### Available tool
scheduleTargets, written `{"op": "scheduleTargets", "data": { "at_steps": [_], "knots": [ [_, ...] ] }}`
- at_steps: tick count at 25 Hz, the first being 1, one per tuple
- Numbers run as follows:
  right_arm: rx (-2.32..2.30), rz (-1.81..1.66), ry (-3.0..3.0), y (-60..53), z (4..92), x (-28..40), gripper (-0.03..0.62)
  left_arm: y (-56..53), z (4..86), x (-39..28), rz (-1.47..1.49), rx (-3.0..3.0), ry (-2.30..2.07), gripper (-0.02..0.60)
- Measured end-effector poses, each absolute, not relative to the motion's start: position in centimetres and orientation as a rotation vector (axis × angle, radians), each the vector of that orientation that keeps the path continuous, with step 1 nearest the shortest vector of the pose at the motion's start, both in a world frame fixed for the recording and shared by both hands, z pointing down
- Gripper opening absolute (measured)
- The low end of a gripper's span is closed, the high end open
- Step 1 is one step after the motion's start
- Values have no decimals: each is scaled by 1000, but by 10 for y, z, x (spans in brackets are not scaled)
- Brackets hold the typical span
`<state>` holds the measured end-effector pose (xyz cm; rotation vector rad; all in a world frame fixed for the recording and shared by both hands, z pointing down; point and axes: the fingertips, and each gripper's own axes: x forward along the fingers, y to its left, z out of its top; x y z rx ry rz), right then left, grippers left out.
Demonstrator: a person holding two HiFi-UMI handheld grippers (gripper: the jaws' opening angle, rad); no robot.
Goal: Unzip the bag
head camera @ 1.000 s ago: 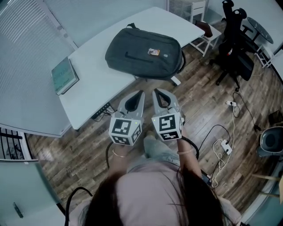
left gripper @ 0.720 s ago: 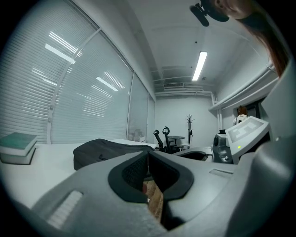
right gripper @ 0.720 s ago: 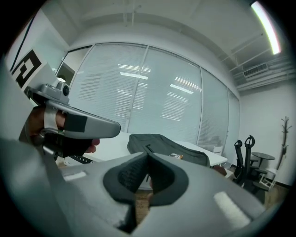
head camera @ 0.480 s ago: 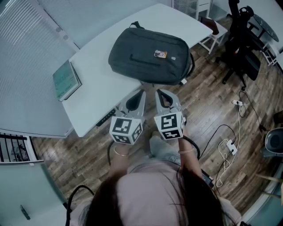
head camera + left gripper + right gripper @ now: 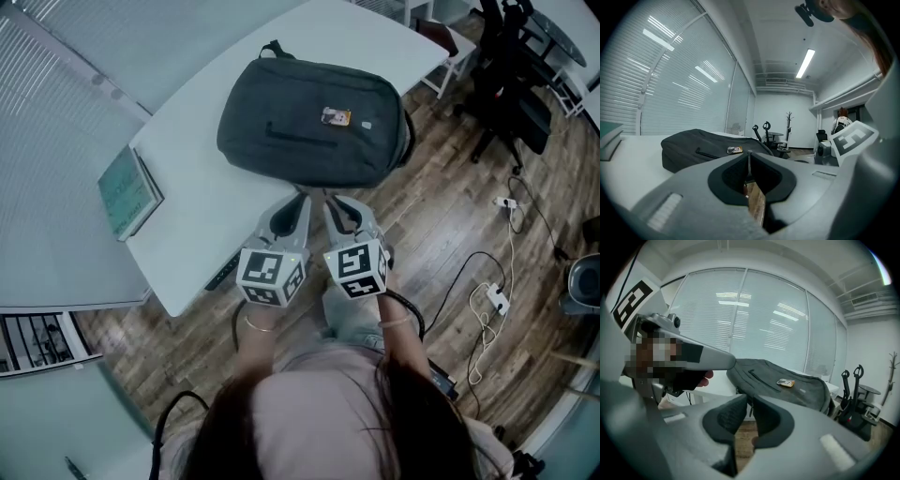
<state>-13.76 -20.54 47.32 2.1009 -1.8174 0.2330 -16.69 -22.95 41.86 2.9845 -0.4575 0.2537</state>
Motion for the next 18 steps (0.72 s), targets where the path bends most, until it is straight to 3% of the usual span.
{"op": "scheduleTargets", "data": {
  "at_steps": [13, 16, 18],
  "knots": [
    [2087, 472, -1813, -233, 534, -125, 58, -261, 468, -143, 401, 2916, -392, 17],
    [2091, 517, -1817, -237, 544, -122, 62, -267, 480, -139, 433, 2897, -390, 86],
    [2091, 533, -1821, -239, 549, -121, 69, -269, 483, -136, 447, 2903, -389, 86]
  ]
}}
